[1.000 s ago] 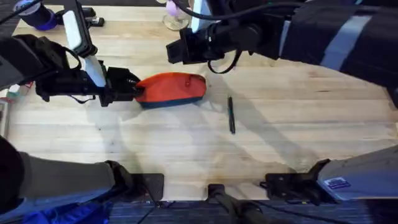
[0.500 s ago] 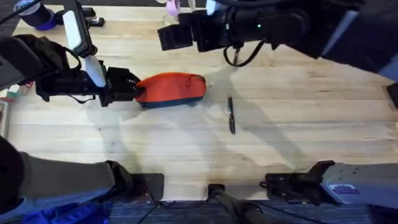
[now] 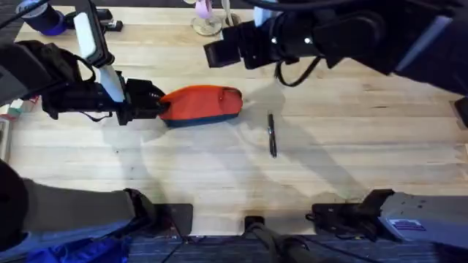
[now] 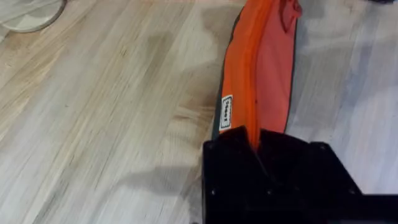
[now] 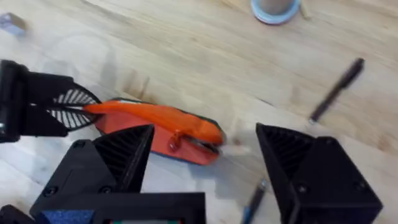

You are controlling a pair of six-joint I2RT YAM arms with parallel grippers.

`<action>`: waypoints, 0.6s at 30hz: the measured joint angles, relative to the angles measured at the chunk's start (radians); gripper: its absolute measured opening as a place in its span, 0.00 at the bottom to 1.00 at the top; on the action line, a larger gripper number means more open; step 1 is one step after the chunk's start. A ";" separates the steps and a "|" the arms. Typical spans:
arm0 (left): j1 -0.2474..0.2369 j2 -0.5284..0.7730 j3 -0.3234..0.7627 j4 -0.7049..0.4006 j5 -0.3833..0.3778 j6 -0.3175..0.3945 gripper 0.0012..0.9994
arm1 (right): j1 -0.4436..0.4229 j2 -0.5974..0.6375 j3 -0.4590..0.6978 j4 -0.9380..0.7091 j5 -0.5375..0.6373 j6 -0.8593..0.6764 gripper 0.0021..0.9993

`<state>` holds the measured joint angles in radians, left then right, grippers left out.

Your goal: Unzip the bag, pick up the pens from the table one at a time and place them inside, then zip the bag closed.

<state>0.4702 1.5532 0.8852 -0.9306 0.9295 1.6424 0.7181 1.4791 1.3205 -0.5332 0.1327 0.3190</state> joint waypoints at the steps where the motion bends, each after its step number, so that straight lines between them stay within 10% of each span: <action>1: 0.000 0.000 0.000 0.000 0.000 0.000 0.04 | 0.002 -0.009 0.000 -0.017 0.011 0.007 1.00; 18: 0.001 0.000 0.000 -0.004 0.000 0.000 0.04 | 0.004 -0.251 -0.190 -0.096 0.062 0.148 1.00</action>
<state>0.4709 1.5532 0.8852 -0.9348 0.9295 1.6424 0.7219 1.2280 1.1303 -0.6291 0.1947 0.4668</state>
